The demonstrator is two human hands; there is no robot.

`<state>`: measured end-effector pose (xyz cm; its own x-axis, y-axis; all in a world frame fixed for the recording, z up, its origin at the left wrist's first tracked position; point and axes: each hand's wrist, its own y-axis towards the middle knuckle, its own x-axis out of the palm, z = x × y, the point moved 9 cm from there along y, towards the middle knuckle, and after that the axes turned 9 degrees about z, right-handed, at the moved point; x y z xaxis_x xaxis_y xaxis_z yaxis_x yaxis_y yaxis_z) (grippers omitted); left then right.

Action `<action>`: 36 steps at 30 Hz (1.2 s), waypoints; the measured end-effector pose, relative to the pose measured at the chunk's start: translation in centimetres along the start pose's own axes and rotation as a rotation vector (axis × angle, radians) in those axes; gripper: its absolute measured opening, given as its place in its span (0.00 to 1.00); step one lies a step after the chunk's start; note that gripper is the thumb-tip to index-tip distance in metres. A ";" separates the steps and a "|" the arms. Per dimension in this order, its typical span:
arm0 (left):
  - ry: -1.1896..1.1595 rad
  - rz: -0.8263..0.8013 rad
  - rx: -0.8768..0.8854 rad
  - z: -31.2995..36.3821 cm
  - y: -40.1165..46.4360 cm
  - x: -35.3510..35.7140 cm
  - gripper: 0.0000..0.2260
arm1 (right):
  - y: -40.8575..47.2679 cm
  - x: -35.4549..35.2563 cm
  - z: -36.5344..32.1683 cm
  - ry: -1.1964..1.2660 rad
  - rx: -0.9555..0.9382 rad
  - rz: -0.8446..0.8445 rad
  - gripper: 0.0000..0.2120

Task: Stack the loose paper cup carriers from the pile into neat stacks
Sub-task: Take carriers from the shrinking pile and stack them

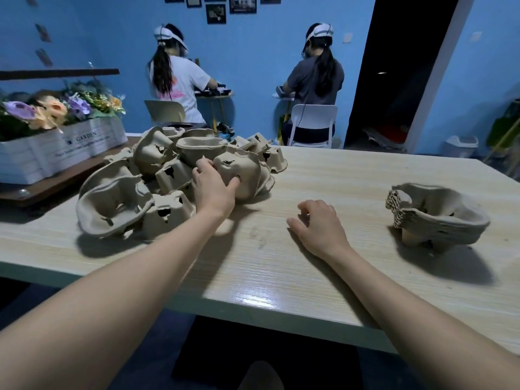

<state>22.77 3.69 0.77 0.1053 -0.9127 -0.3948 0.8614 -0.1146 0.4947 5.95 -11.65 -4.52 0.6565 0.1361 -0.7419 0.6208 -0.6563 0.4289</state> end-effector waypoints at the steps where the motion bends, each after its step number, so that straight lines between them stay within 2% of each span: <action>1: -0.030 -0.007 -0.001 0.2 -0.3 -0.2 0.24 | 0.0 0.0 0.0 0.010 0.004 0.005 0.21; 6: -0.144 -0.042 0.025 1.1 -1.7 -1.1 0.24 | 0.0 -0.3 0.0 0.102 0.029 0.022 0.18; 14: -0.317 -0.203 0.014 3.0 -4.2 -0.4 0.22 | 0.0 -3.2 -1.8 0.393 0.014 0.012 0.15; 18: -0.414 -0.277 0.045 5.2 -5.8 0.2 0.20 | -0.2 -6.4 -3.1 0.449 -0.046 0.101 0.04; 21: -0.442 -0.317 0.072 6.6 -6.7 0.7 0.20 | -0.5 -8.4 -2.8 0.425 -0.040 0.158 0.07; 27: -0.433 -0.406 0.060 8.8 -7.2 1.4 0.23 | -0.6 -13.0 -2.1 0.252 -0.081 0.317 0.04; 30: -0.498 -0.421 -0.002 10.1 -7.2 0.9 0.17 | -0.7 -14.9 -2.0 0.133 -0.155 0.372 0.02; 33: -0.600 -0.507 -0.113 11.9 -8.3 1.3 0.09 | -0.9 -15.9 -1.9 0.002 -0.239 0.379 0.01; 36: -0.638 -0.580 -0.216 13.5 -9.7 2.8 0.08 | -1.6 -16.9 -2.2 -0.075 -0.323 0.409 0.04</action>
<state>8.02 -3.04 5.38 -0.6177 -0.7864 0.0009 0.7752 -0.6088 0.1685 -5.19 -11.32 8.45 0.8477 -0.1450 -0.5103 0.4281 -0.3810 0.8195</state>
